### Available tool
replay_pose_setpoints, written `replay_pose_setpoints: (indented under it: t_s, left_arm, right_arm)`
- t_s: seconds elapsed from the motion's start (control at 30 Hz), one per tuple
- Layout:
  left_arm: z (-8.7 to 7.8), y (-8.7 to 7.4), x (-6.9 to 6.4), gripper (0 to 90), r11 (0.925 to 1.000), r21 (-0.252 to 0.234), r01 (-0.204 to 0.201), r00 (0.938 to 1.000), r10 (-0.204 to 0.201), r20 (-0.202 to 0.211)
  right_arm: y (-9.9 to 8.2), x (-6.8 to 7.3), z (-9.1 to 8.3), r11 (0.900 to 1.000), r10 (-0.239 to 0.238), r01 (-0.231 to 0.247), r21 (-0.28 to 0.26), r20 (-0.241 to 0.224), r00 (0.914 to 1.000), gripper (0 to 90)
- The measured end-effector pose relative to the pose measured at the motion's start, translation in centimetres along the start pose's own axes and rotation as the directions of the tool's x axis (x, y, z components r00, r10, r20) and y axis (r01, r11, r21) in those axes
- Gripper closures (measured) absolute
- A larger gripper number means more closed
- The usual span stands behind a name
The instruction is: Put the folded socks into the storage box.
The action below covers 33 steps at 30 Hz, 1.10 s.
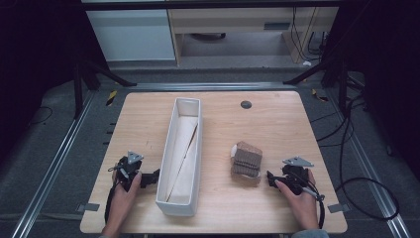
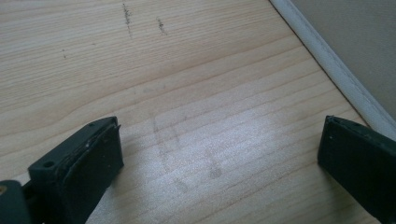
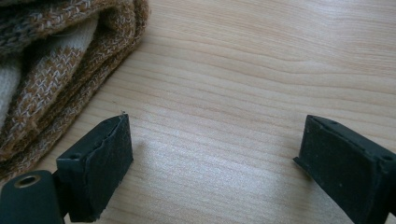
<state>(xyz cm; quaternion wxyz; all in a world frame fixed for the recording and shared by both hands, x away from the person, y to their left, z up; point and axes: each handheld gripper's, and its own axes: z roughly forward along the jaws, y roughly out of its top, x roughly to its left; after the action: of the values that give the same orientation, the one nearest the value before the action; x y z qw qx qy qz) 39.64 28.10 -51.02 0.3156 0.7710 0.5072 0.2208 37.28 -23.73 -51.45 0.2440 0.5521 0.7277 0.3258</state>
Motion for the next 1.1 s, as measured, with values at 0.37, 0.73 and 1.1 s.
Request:
replay_pose_setpoints:
  t_s: [0.37, 0.73, 1.1]
  left_arm:
    - [0.0, 0.0, 0.0, 0.0, 1.0, -0.001, 0.001, 1.0, -0.001, 0.001]
    - [-0.1, -0.1, 0.0, 0.0, 1.0, -0.002, 0.0, 1.0, 0.0, 0.0]
    - [-0.1, -0.1, 0.0, 0.0, 1.0, -0.002, -0.001, 1.0, 0.001, 0.001]
  right_arm:
    - [-0.1, 0.1, -0.6, 0.9999, 0.003, -0.003, 0.01, -0.002, 1.0, 9.6]
    - [2.1, 1.8, -5.9, 0.9902, -0.139, 0.14, -0.004, -0.064, 0.9882, 8.0]
    - [7.3, 4.6, -8.7, 0.9156, -0.383, 0.398, 0.059, -0.171, 0.9077, 8.8]
